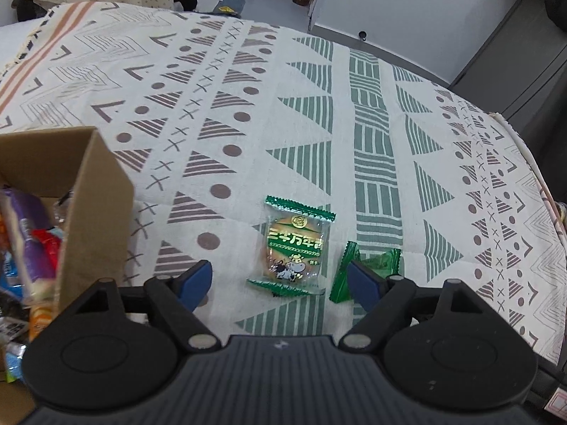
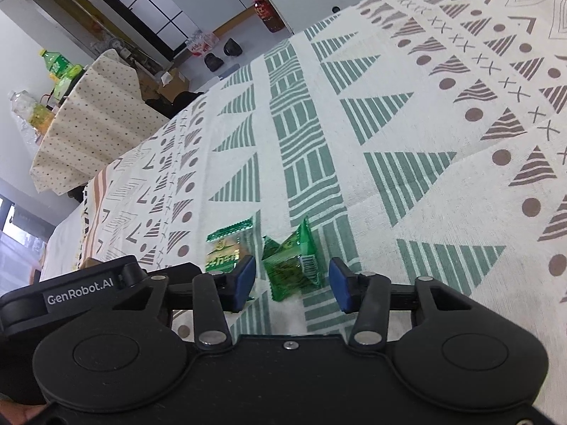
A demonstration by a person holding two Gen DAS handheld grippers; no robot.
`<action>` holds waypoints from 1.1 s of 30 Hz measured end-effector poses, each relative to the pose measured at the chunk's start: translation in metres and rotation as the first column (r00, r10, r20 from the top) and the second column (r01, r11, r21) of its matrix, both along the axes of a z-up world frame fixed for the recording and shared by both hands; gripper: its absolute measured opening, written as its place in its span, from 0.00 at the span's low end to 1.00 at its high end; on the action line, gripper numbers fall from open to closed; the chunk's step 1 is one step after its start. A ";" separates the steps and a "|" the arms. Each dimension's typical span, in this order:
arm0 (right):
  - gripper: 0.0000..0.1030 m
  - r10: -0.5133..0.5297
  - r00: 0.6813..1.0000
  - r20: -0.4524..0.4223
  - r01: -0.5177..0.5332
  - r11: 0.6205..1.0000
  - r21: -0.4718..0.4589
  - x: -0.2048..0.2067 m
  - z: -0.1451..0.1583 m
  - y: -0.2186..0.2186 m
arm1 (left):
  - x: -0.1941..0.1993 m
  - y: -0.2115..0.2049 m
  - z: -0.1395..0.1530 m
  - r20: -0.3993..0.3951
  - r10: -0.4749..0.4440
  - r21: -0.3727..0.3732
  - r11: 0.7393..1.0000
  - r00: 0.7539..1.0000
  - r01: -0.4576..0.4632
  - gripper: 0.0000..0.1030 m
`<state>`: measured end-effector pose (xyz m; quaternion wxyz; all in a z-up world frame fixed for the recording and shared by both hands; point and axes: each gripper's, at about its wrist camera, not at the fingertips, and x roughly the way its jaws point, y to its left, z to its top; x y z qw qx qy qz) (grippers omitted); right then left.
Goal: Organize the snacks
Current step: 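Grasp the green-wrapped cake packet with left tool while right tool grasps the green candy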
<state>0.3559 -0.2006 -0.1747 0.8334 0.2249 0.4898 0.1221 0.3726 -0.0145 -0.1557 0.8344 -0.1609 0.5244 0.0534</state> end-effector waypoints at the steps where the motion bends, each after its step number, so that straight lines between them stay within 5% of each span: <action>1: 0.44 -0.001 1.000 -0.005 0.001 1.000 0.002 0.002 -0.002 -0.001 | 0.002 0.000 -0.002 0.000 0.000 -0.004 1.000 1.000 0.000 0.79; 8: 0.44 0.011 1.000 -0.028 -0.010 1.000 0.020 0.013 -0.010 -0.002 | 0.017 0.001 -0.021 -0.033 0.009 -0.017 1.000 0.999 -0.009 0.72; 13: 0.23 0.041 0.998 -0.052 -0.040 0.999 0.003 0.013 -0.020 0.007 | 0.024 0.001 -0.032 -0.057 0.005 -0.030 1.000 0.998 -0.006 0.66; 23: 0.18 -0.063 0.997 -0.051 0.064 0.998 0.006 -0.015 -0.018 -0.014 | 0.031 -0.024 -0.051 -0.080 -0.100 0.034 0.994 0.992 0.103 0.66; 26: 0.18 -0.085 0.995 -0.052 0.085 0.996 -0.004 -0.020 -0.017 -0.017 | 0.026 -0.031 -0.051 -0.080 -0.120 0.093 0.988 0.990 0.127 0.56; 32: 0.16 -0.114 0.992 -0.049 0.112 0.993 -0.029 -0.033 -0.008 -0.016 | 0.011 -0.030 -0.037 -0.068 -0.121 0.081 0.989 0.990 0.126 0.48; 33: 0.16 -0.115 0.992 -0.044 0.114 0.993 -0.032 -0.035 -0.005 -0.016 | 0.007 -0.029 -0.033 -0.063 -0.115 0.083 0.989 0.991 0.120 0.39</action>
